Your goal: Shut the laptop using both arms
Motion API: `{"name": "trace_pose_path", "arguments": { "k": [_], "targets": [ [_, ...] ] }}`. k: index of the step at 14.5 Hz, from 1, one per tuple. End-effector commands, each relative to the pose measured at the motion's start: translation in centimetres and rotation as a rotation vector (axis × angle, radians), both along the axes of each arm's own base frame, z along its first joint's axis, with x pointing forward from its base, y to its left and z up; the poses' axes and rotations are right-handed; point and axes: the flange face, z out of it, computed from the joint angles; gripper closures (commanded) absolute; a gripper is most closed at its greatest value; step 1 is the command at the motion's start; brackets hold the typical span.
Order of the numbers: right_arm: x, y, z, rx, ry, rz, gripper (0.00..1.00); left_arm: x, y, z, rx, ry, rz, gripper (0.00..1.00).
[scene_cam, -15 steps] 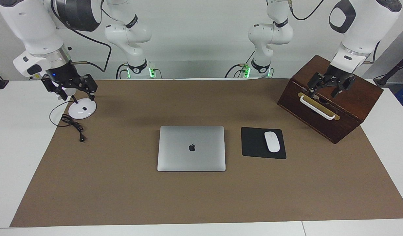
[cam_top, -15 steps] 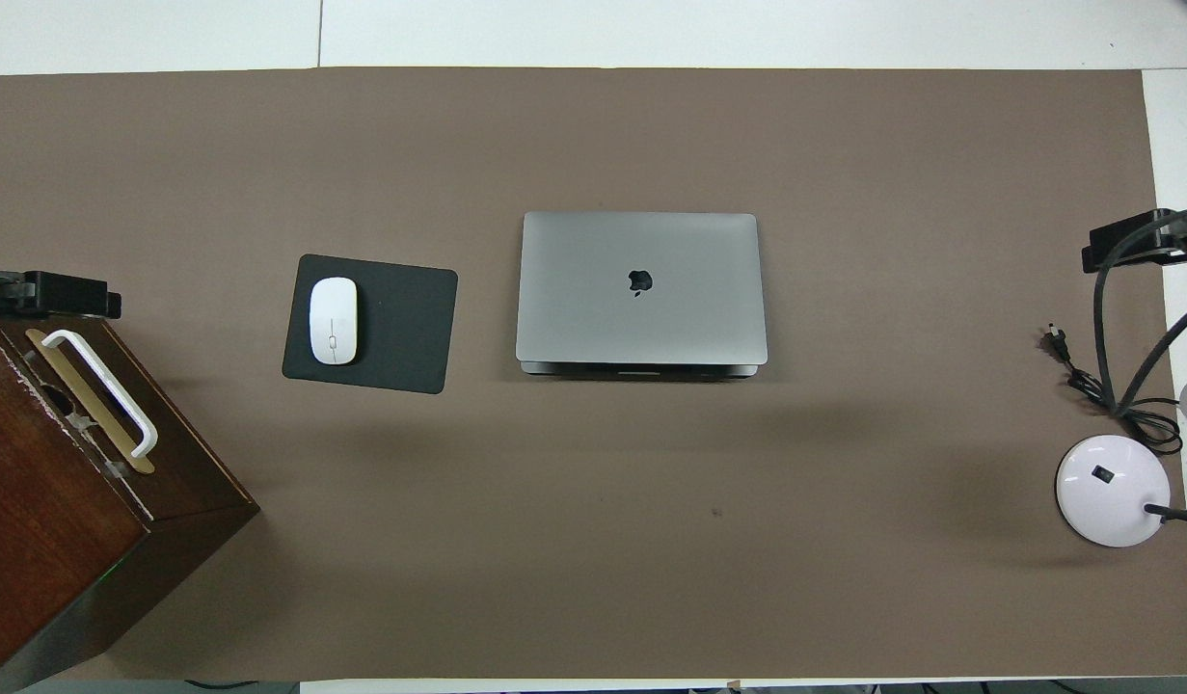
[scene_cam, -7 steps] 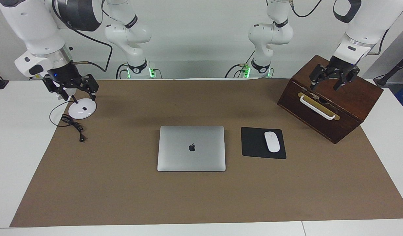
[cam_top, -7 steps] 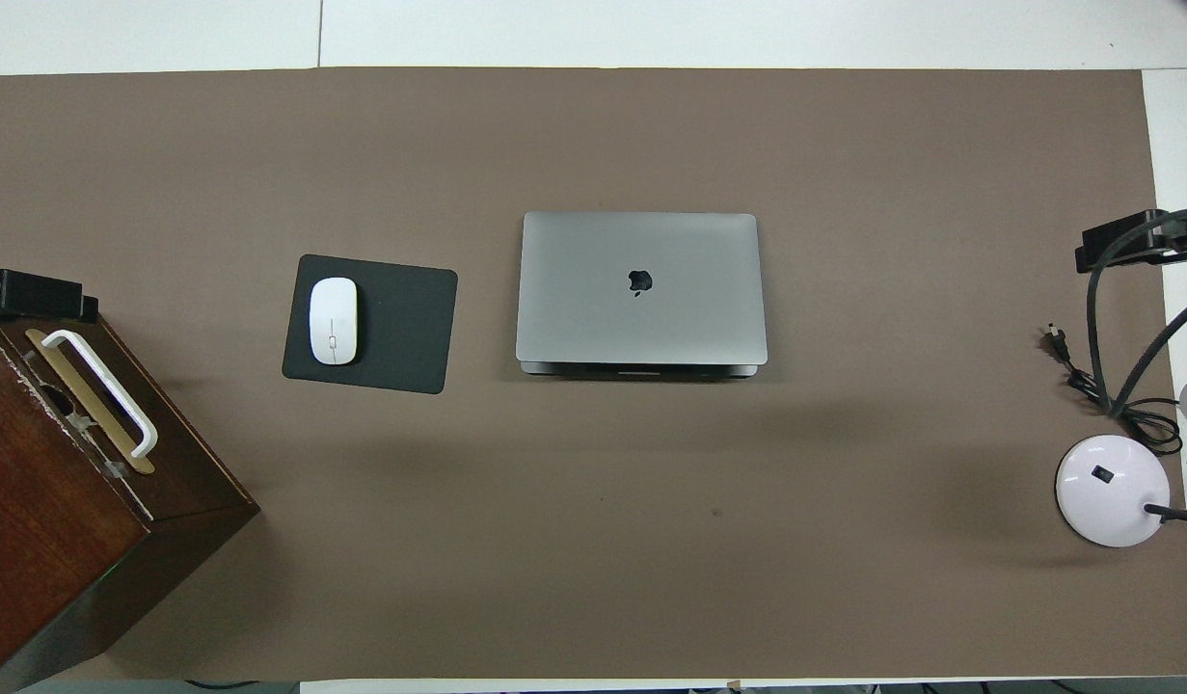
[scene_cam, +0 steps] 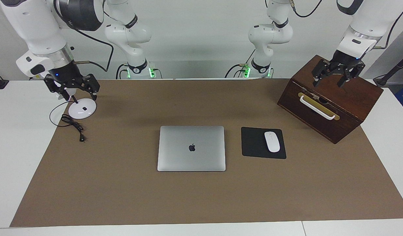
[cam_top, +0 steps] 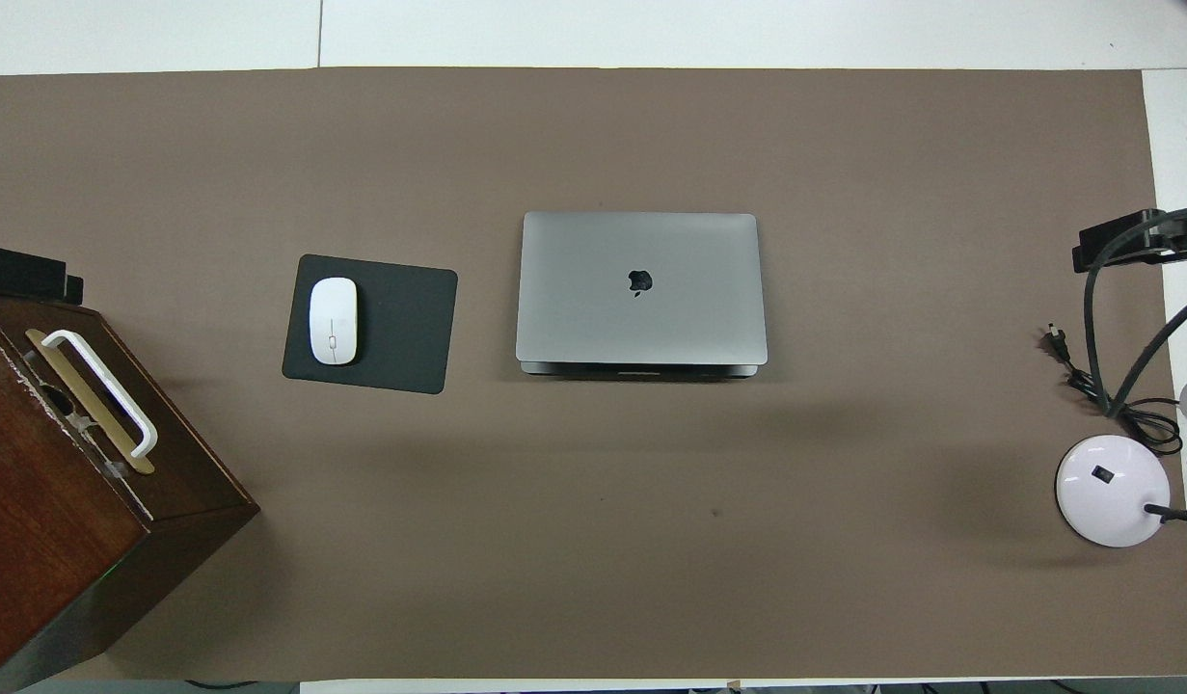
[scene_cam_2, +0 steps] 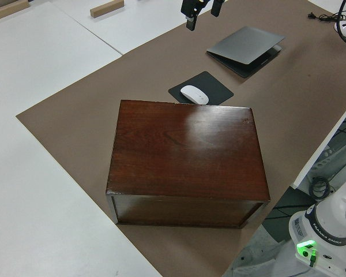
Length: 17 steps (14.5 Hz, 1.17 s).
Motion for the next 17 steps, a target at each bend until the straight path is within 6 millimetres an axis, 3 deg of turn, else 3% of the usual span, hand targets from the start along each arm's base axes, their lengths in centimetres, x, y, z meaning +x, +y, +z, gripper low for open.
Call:
{"name": "trace_pose_path", "arguments": {
  "k": [1,8,17],
  "targets": [
    [-0.02,-0.12,0.53,0.006,-0.005,0.007,0.00,-0.50,-0.05,-0.38,0.018,0.019,0.021,0.00],
    [0.14,-0.23,0.29,0.004,-0.003,0.005,0.00,-1.00,-0.50,-1.00,0.012,0.034,0.074,0.00],
    [0.17,-0.18,0.24,0.018,-0.006,0.004,0.00,-1.13,0.31,-0.84,0.012,0.031,0.076,0.00]
  ]
}}
